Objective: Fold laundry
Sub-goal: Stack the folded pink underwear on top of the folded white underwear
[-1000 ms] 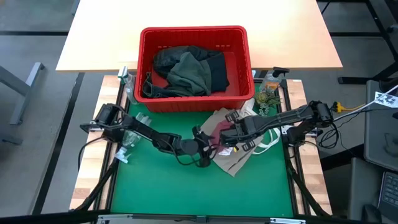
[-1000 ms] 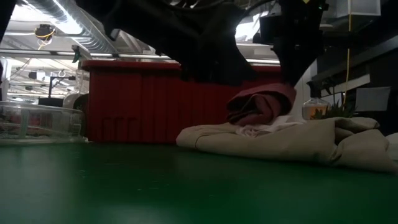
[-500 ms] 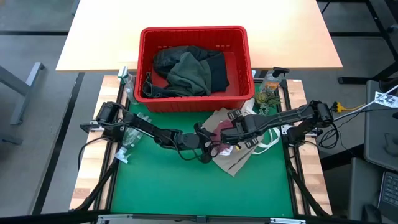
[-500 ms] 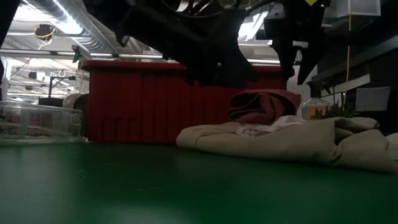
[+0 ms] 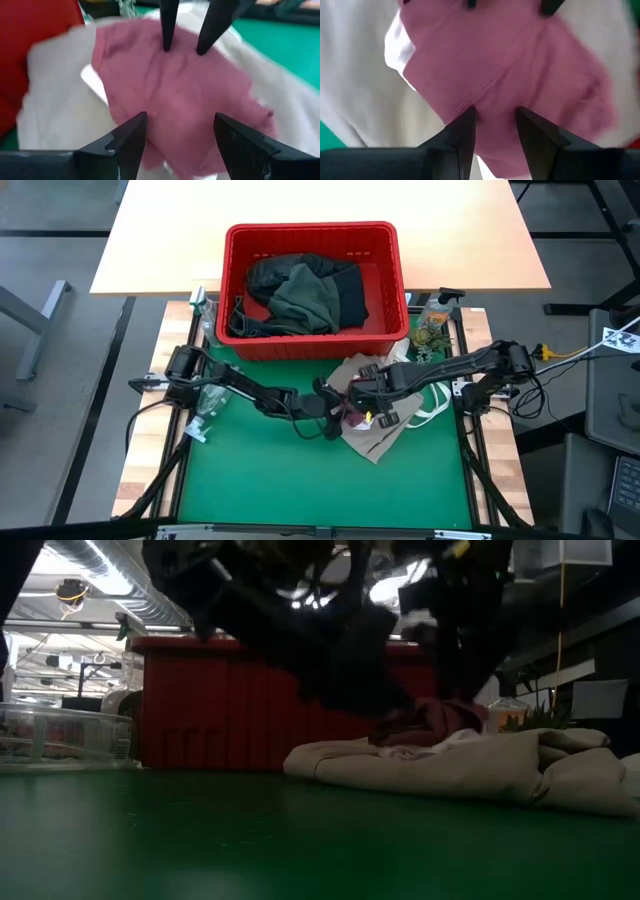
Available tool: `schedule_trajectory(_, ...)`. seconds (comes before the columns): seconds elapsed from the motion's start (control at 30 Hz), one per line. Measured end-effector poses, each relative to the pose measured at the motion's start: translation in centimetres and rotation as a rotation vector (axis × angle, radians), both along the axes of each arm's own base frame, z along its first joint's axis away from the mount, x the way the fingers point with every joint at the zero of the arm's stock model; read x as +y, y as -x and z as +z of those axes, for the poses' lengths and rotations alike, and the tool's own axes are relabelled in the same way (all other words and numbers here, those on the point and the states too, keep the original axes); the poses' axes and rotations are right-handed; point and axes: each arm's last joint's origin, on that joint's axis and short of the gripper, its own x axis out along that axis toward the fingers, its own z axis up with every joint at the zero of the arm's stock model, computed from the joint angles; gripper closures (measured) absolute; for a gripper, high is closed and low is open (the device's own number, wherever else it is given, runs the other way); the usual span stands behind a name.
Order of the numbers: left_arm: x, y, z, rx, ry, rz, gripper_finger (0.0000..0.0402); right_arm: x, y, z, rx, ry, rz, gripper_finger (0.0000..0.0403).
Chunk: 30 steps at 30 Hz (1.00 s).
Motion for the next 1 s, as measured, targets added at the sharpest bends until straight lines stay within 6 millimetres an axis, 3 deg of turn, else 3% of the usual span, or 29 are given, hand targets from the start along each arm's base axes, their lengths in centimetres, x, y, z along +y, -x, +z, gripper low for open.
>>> schedule_trajectory(0.2, -0.1, -0.1, -2.2, 0.059, 0.008, -0.023, 0.0177, -0.9, 1.3, -3.6, 0.039, -0.044, -0.028, 0.0260)
schedule_trajectory(0.4, -0.1, -0.1, -2.6, 0.069, 0.004, -0.023, 0.0177, -0.9, 1.5, -4.2, 0.040, -0.044, -0.026, 0.0260)
schedule_trajectory(0.57, -0.2, -0.1, -1.7, 0.051, 0.002, -0.029, 0.0177, -0.9, 1.0, -2.4, 0.055, -0.044, -0.030, 0.0260)
schedule_trajectory(0.8, -1.1, 1.0, 2.1, 0.033, 0.001, -0.058, 0.0177, -0.8, 0.2, 1.5, 0.047, -0.055, -0.066, 0.0260)
schedule_trajectory(1.0, -2.1, 1.8, 5.2, -0.054, 0.014, -0.085, 0.0177, -0.9, 0.1, 3.4, 0.048, -0.039, -0.070, 0.0260)
